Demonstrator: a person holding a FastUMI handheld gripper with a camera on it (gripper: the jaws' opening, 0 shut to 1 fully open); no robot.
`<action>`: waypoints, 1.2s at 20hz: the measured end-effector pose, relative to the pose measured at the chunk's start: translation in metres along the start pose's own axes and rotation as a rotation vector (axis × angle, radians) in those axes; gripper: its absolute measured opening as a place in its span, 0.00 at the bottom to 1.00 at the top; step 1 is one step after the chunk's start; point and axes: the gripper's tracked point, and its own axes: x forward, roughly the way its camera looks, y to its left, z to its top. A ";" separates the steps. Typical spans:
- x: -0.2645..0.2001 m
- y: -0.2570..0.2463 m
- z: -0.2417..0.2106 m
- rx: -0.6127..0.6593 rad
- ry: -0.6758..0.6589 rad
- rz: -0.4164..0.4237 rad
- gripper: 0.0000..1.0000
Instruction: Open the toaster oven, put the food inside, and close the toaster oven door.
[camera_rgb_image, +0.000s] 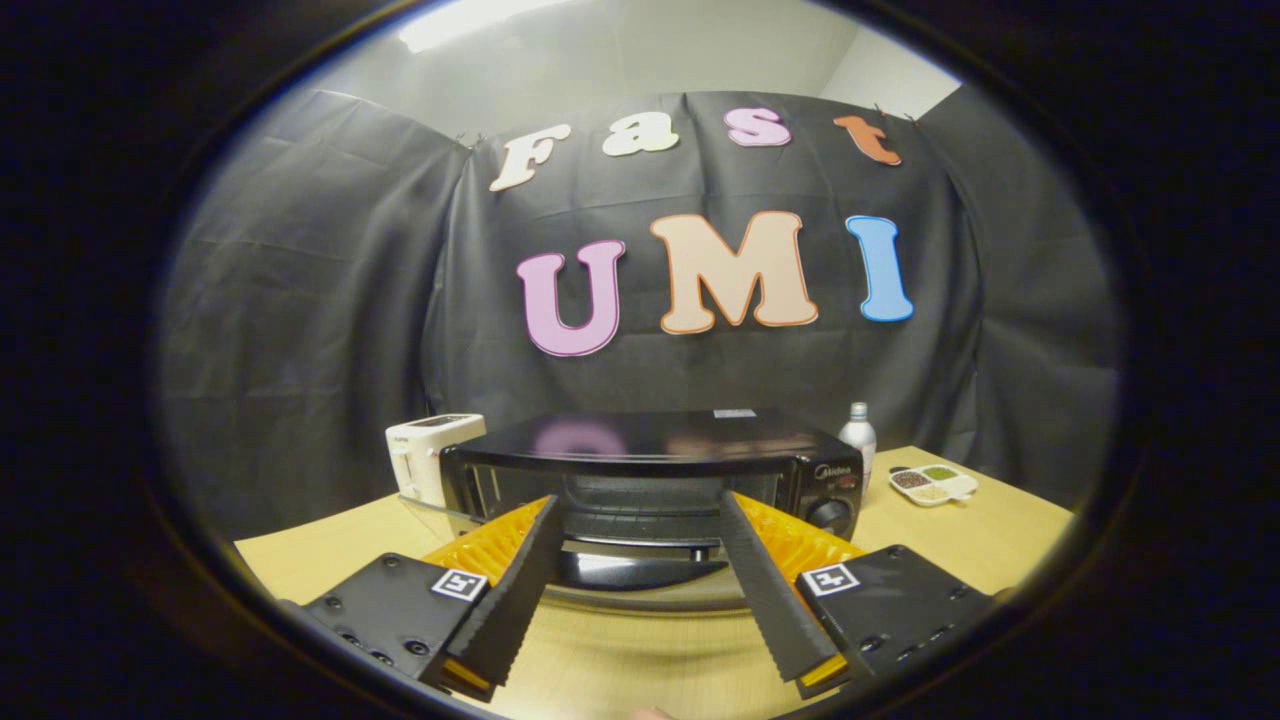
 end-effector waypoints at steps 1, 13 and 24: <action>-0.008 0.000 -0.005 0.001 0.004 0.000 0.98; -0.065 0.000 -0.069 0.007 0.107 -0.029 0.98; -0.087 -0.005 -0.149 0.030 0.303 -0.041 0.98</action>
